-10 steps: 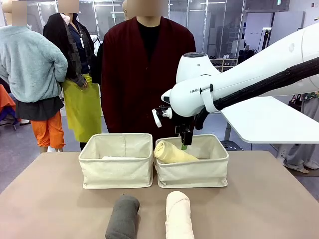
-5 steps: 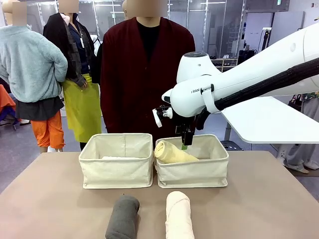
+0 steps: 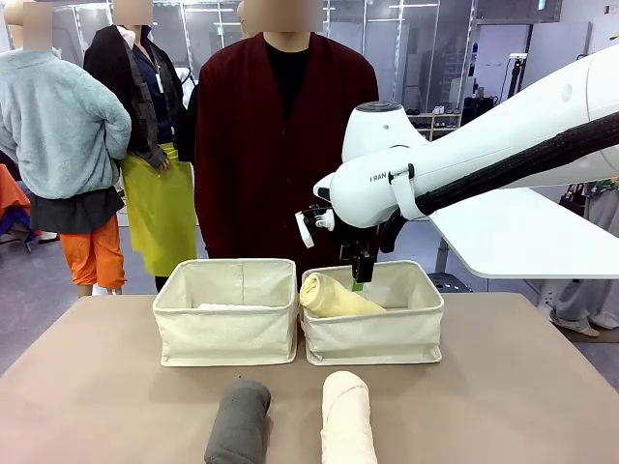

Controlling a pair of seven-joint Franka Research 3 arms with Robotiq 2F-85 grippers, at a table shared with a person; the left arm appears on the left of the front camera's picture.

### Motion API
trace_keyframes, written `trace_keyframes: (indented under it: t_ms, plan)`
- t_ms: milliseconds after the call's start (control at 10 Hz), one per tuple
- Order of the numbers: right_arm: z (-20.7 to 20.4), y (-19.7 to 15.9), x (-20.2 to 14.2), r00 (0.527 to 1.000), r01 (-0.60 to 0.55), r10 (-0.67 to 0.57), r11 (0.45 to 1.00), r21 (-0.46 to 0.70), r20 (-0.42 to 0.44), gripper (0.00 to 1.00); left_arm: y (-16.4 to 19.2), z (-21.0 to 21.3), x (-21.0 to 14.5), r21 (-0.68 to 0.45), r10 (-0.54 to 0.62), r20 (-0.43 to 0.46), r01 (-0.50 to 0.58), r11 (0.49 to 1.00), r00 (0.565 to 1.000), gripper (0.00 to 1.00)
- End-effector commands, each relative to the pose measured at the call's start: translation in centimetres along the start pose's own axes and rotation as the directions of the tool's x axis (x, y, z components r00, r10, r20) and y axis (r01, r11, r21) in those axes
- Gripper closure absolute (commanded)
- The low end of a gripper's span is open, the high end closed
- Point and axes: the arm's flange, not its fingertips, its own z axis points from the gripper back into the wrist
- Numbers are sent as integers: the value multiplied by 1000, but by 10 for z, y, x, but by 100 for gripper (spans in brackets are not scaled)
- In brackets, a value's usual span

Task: Divide the towels into two baskets.
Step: Pick up one hotel-folded towel from the bottom of the table and place it in the Fabric basket indicated by the person.

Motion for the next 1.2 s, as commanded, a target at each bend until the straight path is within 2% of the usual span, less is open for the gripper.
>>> trace_keyframes:
  t_ms: [0, 200, 300, 400, 500, 700, 800, 900, 1100]
  plan:
    - [2, 0, 0, 1000, -4, 4, 1000, 1, 0, 0, -2, 2, -3, -13, -16, 10, 16, 1000, 1000, 0]
    - [0, 0, 0, 1000, 0, 0, 1000, 0, 0, 0, -2, 2, -3, -13, -16, 10, 16, 1000, 1000, 0]
    - [20, 11, -17, 999, 49, -49, 999, 0, -18, 0, -2, 2, -3, -13, -16, 10, 16, 1000, 1000, 0]
    - [38, 27, -36, 993, 107, -107, 994, -5, -39, 0, -2, 2, -3, -13, -16, 10, 16, 1000, 1000, 0]
    - [57, 47, -64, 976, 212, -212, 977, -2, -57, 0, -2, 2, -3, -13, -16, 10, 16, 1000, 1000, 0]
    - [88, 86, -119, 937, 351, -350, 936, 36, -8, 0, -2, 2, -3, -13, -16, 10, 16, 1000, 1000, 0]
    - [99, 104, -151, 900, 434, -435, 900, 36, 19, 0, -2, 2, -3, -13, -16, 10, 16, 1000, 1000, 0]
    - [107, 127, -188, 852, 509, -515, 857, 85, 94, 0, -2, 2, -3, -13, -16, 10, 16, 1000, 1000, 0]
    - [116, 164, -254, 727, 653, -667, 745, 138, 160, 0, -2, 2, -3, -13, -16, 10, 16, 1000, 1000, 0]
